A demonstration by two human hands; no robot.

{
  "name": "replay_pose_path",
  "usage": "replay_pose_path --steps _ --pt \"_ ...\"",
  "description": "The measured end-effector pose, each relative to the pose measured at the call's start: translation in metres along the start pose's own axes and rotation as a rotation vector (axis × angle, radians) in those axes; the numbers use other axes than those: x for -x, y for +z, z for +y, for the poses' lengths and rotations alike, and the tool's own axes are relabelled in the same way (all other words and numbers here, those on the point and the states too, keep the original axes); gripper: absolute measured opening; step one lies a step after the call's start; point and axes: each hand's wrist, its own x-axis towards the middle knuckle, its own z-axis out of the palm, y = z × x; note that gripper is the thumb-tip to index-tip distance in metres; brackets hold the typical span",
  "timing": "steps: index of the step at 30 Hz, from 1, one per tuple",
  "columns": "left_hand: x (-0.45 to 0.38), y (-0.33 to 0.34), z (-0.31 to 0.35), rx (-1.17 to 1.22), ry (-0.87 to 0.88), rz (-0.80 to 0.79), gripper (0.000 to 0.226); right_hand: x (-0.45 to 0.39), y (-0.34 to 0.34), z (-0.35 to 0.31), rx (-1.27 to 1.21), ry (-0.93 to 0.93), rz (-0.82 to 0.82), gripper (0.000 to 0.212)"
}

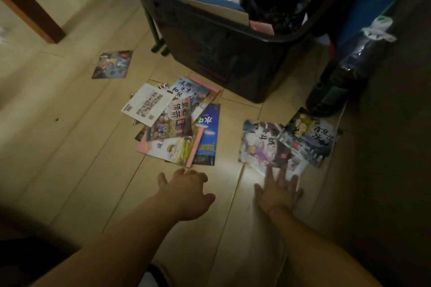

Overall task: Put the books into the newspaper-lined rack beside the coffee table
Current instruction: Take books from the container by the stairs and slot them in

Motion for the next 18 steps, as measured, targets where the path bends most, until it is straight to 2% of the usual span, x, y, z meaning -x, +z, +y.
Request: replay_pose_path --steps 3,8,13,15,18 --pt "-0.004 0.021 0.002 0.045 -0.039 -0.071 0.056 0.049 0.027 -0.031 -0.002 -0.083 0.021 0.076" --pt "0.006 0.058 -0.010 0.022 -0.106 -0.209 0.059 0.119 0.073 -0.061 0.000 -0.162 -0.185 0.074" --pt "0.011 0.071 -0.028 0.009 -0.118 -0.232 0.058 0.095 0.042 -0.061 -0.174 -0.163 0.140 0.060" --pt "0.012 0.072 -0.031 0.028 -0.112 -0.228 0.058 0.057 0.012 -0.063 -0.143 -0.228 0.208 0.071" --pt "0.015 0.073 -0.029 0.091 -0.082 -0.201 0.056 0.002 -0.033 -0.071 -0.055 -0.273 0.110 0.100"
